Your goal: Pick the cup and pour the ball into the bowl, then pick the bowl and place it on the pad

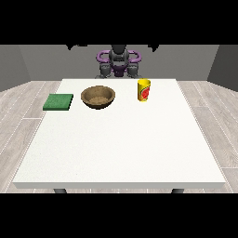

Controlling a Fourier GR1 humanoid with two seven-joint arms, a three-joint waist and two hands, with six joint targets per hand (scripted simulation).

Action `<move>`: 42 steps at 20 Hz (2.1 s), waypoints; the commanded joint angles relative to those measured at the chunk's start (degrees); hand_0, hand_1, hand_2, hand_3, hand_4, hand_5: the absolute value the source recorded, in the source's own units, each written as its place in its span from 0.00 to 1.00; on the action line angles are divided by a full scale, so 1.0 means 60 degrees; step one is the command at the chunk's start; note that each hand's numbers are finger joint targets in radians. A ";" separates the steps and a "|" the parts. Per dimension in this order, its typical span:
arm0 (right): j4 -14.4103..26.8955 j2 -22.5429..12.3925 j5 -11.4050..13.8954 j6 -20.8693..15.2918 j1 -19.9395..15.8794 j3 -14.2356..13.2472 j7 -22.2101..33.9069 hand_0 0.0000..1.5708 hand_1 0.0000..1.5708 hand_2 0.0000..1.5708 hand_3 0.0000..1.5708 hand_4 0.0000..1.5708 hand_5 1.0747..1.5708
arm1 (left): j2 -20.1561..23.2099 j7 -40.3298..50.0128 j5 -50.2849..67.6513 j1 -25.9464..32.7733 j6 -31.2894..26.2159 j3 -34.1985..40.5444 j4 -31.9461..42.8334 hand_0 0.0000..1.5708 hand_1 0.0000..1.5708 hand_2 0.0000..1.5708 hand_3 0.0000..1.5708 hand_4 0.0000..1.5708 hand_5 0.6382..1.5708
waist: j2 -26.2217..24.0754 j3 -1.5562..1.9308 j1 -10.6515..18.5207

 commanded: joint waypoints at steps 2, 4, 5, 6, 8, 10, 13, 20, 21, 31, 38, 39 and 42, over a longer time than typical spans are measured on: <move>0.0458 0.0076 -0.0277 0.0440 -0.0378 -0.0205 -0.1435 0.00 0.00 0.00 0.00 0.45 0.95 | -0.0046 -0.2840 -0.0546 -0.0147 -0.0142 0.0222 0.1394 0.00 0.00 0.00 0.00 0.36 0.95 | 0.1710 -0.0004 -0.0269; 0.0808 0.0019 -0.0284 0.0627 -0.0330 -0.0390 -0.2086 0.00 0.00 0.00 0.00 0.44 0.94 | 0.0046 -0.3475 -0.0672 -0.0204 -0.0149 0.0377 0.1935 0.00 0.00 0.00 0.00 0.35 0.91 | 0.2056 -0.0002 -0.0303; 0.0669 -0.0226 -0.0370 0.0641 -0.0511 -0.0491 -0.1506 0.00 0.00 0.00 0.00 0.44 0.95 | 0.0248 -0.3989 -0.0182 -0.0141 -0.0538 0.0805 0.2430 0.00 0.00 0.00 0.00 0.35 0.92 | 0.2038 -0.0007 -0.0213; 0.1252 -0.0124 -0.0430 0.0903 -0.0035 -0.0633 -0.2351 0.00 0.00 0.00 0.00 0.44 0.96 | 0.0164 -0.3964 -0.0275 0.0139 -0.0553 0.0603 0.2477 0.00 0.00 0.00 0.00 0.34 0.91 | 0.1881 -0.0001 -0.0136; 0.0930 -0.0298 -0.0454 0.0617 -0.1071 -0.0754 -0.1879 0.00 0.00 0.00 0.00 0.43 0.95 | -0.0094 -0.4802 -0.0594 -0.0544 -0.0255 0.0644 0.3553 0.00 0.00 0.00 0.00 0.26 0.91 | 0.2607 -0.0007 -0.0451; 0.1274 -0.0584 -0.0876 0.1220 -0.0376 -0.1069 -0.2020 0.00 0.00 0.00 0.00 0.43 0.96 | 0.0636 -0.5006 0.0012 -0.0372 -0.1080 0.1319 0.4186 0.00 0.00 0.00 0.00 0.20 0.90 | 0.2059 -0.0004 -0.0407; 0.1353 -0.0972 -0.1225 0.1400 -0.0969 -0.1454 -0.1883 0.00 0.00 0.00 0.00 0.43 0.98 | 0.0644 -0.5660 -0.0026 -0.1080 -0.1047 0.1621 0.5533 0.00 0.00 0.00 0.00 0.03 0.88 | 0.2267 -0.0006 -0.0600; 0.3268 -0.1088 -0.1282 0.2195 -0.0657 -0.1865 -0.3299 0.00 0.00 0.00 0.00 0.43 0.98 | 0.0656 -0.6448 -0.0162 -0.1804 -0.1193 0.1769 0.7608 0.00 0.00 0.00 0.00 0.10 0.85 | 0.1778 -0.0002 -0.0427; 0.3353 -0.1257 -0.1234 0.2196 -0.0784 -0.1922 -0.3130 0.00 0.00 0.00 0.00 0.42 0.98 | 0.0293 -0.6869 -0.0427 -0.1626 -0.0991 0.1467 0.7954 0.00 0.00 0.00 0.00 0.11 0.84 | 0.1700 -0.0002 -0.0382; 0.3475 -0.1363 -0.1303 0.2240 -0.0971 -0.1930 -0.2933 0.00 0.00 0.00 0.00 0.43 1.00 | 0.0521 -0.8402 -0.0408 -0.3000 -0.0619 0.2241 1.1199 0.44 0.44 0.41 0.00 0.64 0.98 | 0.1814 -0.0005 -0.0739; 0.2859 -0.2287 -0.2733 0.3179 -0.1215 -0.2698 -0.2252 0.00 0.00 0.00 0.10 0.41 0.99 | 0.0468 -0.9829 -0.1221 -0.3018 0.1483 0.2464 1.2025 0.82 0.82 1.00 1.00 0.87 0.88 | 0.2384 -0.0008 -0.1584; 0.3529 -0.2581 -0.2781 0.3678 -0.1030 -0.3071 -0.2870 0.00 0.00 0.00 0.11 0.41 0.99 | 0.0600 -0.9802 -0.1223 -0.3003 0.1487 0.2465 1.1835 0.82 0.82 1.00 1.00 0.88 0.87 | 0.2456 -0.0002 -0.1499; 0.4337 -0.2712 -0.2739 0.3650 -0.0735 -0.3212 -0.2417 0.00 0.00 0.00 0.12 0.40 0.99 | 0.0337 -0.8485 -0.1900 -0.2898 0.1984 0.1682 1.1432 0.82 0.82 1.00 1.00 0.90 0.83 | 0.1171 0.0004 -0.0997</move>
